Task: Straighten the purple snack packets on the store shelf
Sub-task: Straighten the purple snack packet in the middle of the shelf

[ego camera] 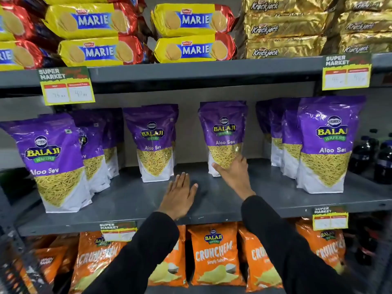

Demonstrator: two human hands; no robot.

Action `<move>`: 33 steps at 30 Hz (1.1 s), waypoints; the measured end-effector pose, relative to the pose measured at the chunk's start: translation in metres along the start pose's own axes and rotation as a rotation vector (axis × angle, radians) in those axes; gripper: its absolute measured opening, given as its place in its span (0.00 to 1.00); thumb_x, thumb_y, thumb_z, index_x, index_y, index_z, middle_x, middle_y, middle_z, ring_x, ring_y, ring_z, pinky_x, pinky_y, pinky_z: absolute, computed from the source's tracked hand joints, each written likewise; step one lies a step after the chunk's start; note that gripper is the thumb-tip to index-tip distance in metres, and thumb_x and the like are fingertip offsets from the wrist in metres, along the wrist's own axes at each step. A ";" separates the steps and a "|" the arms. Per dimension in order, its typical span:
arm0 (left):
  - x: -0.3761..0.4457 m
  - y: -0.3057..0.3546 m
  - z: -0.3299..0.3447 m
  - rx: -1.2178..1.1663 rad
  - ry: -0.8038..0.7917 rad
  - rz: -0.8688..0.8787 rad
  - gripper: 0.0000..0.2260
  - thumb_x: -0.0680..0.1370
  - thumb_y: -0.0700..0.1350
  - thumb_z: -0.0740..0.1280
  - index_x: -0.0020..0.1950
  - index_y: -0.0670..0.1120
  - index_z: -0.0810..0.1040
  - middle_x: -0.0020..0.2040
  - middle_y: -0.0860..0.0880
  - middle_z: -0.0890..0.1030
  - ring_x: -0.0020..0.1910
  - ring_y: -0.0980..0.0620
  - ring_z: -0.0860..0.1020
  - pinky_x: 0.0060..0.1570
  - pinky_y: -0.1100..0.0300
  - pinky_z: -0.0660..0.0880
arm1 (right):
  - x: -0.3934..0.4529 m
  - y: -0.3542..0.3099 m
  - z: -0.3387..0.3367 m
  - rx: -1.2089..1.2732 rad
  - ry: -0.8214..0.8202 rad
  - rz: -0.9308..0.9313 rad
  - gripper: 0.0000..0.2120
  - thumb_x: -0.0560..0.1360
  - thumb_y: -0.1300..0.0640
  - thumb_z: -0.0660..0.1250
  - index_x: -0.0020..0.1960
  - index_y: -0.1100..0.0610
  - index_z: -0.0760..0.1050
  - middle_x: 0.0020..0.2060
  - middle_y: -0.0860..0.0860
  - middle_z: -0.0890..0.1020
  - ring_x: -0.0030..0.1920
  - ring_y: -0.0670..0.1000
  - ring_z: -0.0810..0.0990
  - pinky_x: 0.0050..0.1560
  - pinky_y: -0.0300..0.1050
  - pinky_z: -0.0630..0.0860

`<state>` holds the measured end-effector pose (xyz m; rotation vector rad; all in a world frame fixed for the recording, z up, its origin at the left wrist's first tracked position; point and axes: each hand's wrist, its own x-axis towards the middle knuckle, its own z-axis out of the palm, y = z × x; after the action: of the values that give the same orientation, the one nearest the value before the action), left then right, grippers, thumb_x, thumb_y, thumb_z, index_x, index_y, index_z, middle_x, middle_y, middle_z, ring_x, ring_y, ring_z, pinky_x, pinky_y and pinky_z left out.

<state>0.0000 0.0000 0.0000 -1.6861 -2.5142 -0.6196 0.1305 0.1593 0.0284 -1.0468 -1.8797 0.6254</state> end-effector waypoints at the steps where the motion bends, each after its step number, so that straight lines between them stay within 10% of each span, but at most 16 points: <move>1: 0.003 -0.004 0.000 0.021 -0.024 -0.016 0.30 0.84 0.57 0.44 0.82 0.43 0.46 0.84 0.45 0.47 0.83 0.47 0.44 0.81 0.49 0.43 | 0.008 -0.001 0.006 -0.022 0.013 0.037 0.48 0.67 0.39 0.77 0.74 0.65 0.58 0.68 0.62 0.69 0.70 0.64 0.66 0.66 0.59 0.70; 9: 0.012 -0.023 0.003 0.107 -0.197 -0.013 0.29 0.84 0.56 0.47 0.82 0.44 0.50 0.84 0.46 0.50 0.83 0.48 0.48 0.80 0.50 0.46 | 0.043 0.000 0.043 -0.083 0.120 0.213 0.67 0.56 0.39 0.83 0.78 0.68 0.48 0.71 0.64 0.64 0.71 0.65 0.66 0.66 0.63 0.70; 33: 0.012 -0.022 0.005 0.154 -0.254 -0.020 0.29 0.84 0.56 0.45 0.82 0.44 0.47 0.84 0.46 0.48 0.83 0.48 0.46 0.80 0.50 0.44 | 0.007 0.002 0.028 0.000 0.179 0.174 0.66 0.57 0.44 0.85 0.78 0.68 0.49 0.73 0.65 0.64 0.73 0.66 0.66 0.71 0.62 0.68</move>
<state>-0.0236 0.0054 -0.0074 -1.7866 -2.6667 -0.2161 0.1049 0.1661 0.0165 -1.2339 -1.6464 0.6088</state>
